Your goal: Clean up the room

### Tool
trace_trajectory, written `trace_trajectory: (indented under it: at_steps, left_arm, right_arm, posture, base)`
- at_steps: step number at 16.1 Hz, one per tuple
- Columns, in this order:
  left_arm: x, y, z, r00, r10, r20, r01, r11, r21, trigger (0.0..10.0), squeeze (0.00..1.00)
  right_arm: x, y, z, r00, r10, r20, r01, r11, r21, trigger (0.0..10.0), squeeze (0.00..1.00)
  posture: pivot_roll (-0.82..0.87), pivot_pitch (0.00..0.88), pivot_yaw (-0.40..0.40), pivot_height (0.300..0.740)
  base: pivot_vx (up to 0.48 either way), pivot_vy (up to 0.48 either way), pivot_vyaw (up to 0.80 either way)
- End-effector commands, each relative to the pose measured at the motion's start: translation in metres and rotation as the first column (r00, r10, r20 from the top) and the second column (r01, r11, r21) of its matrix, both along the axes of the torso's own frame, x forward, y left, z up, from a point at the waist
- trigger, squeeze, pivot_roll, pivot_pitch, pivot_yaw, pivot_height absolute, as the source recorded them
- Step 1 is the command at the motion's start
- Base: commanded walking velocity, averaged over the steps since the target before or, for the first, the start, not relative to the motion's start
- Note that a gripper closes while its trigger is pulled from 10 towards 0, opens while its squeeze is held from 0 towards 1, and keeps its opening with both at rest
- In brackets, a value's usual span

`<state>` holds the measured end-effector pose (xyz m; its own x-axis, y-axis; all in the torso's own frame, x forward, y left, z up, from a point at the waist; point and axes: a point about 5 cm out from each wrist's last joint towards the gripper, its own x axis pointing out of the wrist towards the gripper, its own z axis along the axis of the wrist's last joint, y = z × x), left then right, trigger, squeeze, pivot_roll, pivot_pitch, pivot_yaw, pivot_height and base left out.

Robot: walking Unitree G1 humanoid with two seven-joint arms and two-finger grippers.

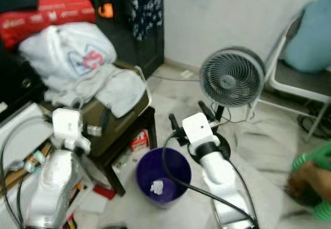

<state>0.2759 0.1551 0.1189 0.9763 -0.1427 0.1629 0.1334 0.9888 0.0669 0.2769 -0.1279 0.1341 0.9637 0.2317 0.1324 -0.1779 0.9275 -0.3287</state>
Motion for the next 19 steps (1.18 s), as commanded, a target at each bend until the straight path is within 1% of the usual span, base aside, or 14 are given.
trace_trajectory:
  at_steps: [1, 2, 3, 4, 6, 8, 10, 11, 12, 13, 15, 16, 17, 19]
  left_arm:
    - [0.0, 0.001, 0.01, 0.999, -0.01, 0.033, 0.01, 1.0, 0.002, 10.0, 0.0]
    - [-0.004, 0.003, 0.01, 0.999, -0.027, 0.032, 0.028, 1.0, -0.012, 10.0, 0.0]
    - [-0.005, 0.003, 0.009, 0.999, -0.033, 0.029, 0.033, 0.999, -0.013, 10.0, 0.0]
    - [-0.005, 0.001, 0.009, 0.999, -0.044, 0.025, 0.044, 0.999, -0.01, 10.0, 0.0]
    - [-0.003, -0.005, 0.01, 0.997, -0.068, 0.02, 0.068, 0.998, -0.006, 10.0, 0.0]
    - [-0.003, -0.005, 0.013, 0.998, -0.053, 0.031, 0.053, 0.999, 0.009, 10.0, 0.0]
    - [-0.01, 0.006, 0.015, 0.999, 0.01, 0.047, -0.01, 1.0, -0.004, 10.0, 0.0]
    - [-0.014, 0.015, 0.014, 0.998, 0.058, 0.032, -0.057, 0.998, -0.039, 10.0, 0.0]
    - [-0.021, 0.022, 0.011, 0.996, 0.094, 0.013, -0.093, 0.995, -0.043, 10.0, 0.0]
    - [-0.023, 0.022, 0.009, 0.996, 0.091, 0.002, -0.09, 0.995, -0.042, 10.0, 0.0]
    - [-0.025, 0.018, 0.006, 0.998, 0.066, -0.009, -0.067, 0.997, -0.042, 10.0, 0.0]
    - [-0.023, 0.012, 0.008, 0.999, 0.051, -0.008, -0.051, 0.998, -0.045, 10.0, 0.0]
    - [-0.022, 0.011, 0.008, 0.999, 0.049, -0.007, -0.049, 0.998, -0.046, 10.0, 0.0]
    - [-0.024, 0.004, 0.009, 1.0, 0.009, -0.011, -0.009, 0.999, -0.042, 10.0, 0.0]
  right_arm:
    - [0.0, -0.008, 0.006, 0.997, -0.063, 0.034, 0.062, 0.998, 0.012, 10.0, 0.0]
    - [-0.001, -0.02, 0.005, 0.991, -0.133, 0.024, 0.133, 0.991, 0.007, 10.0, 0.0]
    - [-0.001, -0.029, 0.002, 0.982, -0.19, -0.002, 0.19, 0.981, 0.039, 10.0, 0.0]
    - [-0.001, -0.034, 0.001, 0.977, -0.21, -0.016, 0.211, 0.975, 0.064, 10.0, 0.0]
    - [-0.004, -0.033, 0.002, 0.98, -0.199, -0.005, 0.199, 0.979, 0.052, 10.0, 0.0]
    - [-0.011, -0.031, 0.003, 0.984, -0.179, -0.004, 0.179, 0.983, 0.043, 10.0, 0.0]
    - [-0.022, -0.038, 0.003, 0.978, -0.207, -0.011, 0.208, 0.977, 0.044, 10.0, 0.0]
    - [-0.029, -0.045, 0.001, 0.973, -0.231, -0.02, 0.232, 0.972, 0.039, 10.0, 0.0]
    - [-0.043, -0.057, -0.006, 0.965, -0.258, -0.041, 0.258, 0.966, 0.002, 10.0, 0.0]
    - [-0.046, -0.059, -0.009, 0.965, -0.256, -0.055, 0.256, 0.967, -0.01, 10.0, 0.0]
    - [-0.045, -0.056, -0.009, 0.97, -0.237, -0.055, 0.237, 0.971, -0.021, 10.0, 0.0]
    - [-0.033, -0.048, -0.001, 0.977, -0.21, -0.031, 0.209, 0.978, -0.022, 10.0, 0.0]
    - [-0.031, -0.046, 0.001, 0.978, -0.205, -0.026, 0.205, 0.979, -0.022, 10.0, 0.0]
    - [-0.023, -0.043, 0.006, 0.98, -0.197, -0.014, 0.197, 0.98, -0.011, 10.0, 0.0]
  posture:
    - [-0.02, 0.097, 0.007, 0.74]
    - [-0.02, 0.101, 0.005, 0.74]
    - [-0.03, 0.105, 0.01, 0.74]
    - [-0.04, 0.11, 0.019, 0.74]
    - [-0.05, 0.119, 0.024, 0.74]
    - [-0.05, 0.137, 0.017, 0.74]
    - [-0.05, 0.155, 0.011, 0.74]
    - [-0.05, 0.161, 0.014, 0.74]
    - [-0.05, 0.166, 0.012, 0.74]
    - [-0.05, 0.167, 0.008, 0.74]
    - [-0.05, 0.167, 0.002, 0.74]
    - [-0.05, 0.167, -0.004, 0.74]
    - [-0.05, 0.167, -0.004, 0.74]
    - [-0.05, 0.17, -0.008, 0.74]
  base:
    - [0.0, 0.0, 0.0]
    - [0.0, 0.0, 0.0]
    - [0.0, 0.0, 0.0]
    - [0.0, 0.0, 0.0]
    - [0.0, 0.0, 0.0]
    - [0.0, 0.0, 0.0]
    - [0.0, 0.0, 0.0]
    - [0.0, 0.0, 0.0]
    - [0.0, 0.0, 0.0]
    - [0.0, 0.0, 0.0]
    - [0.0, 0.0, 0.0]
    - [0.0, 0.0, 0.0]
    - [0.0, 0.0, 0.0]
    - [0.0, 0.0, 0.0]
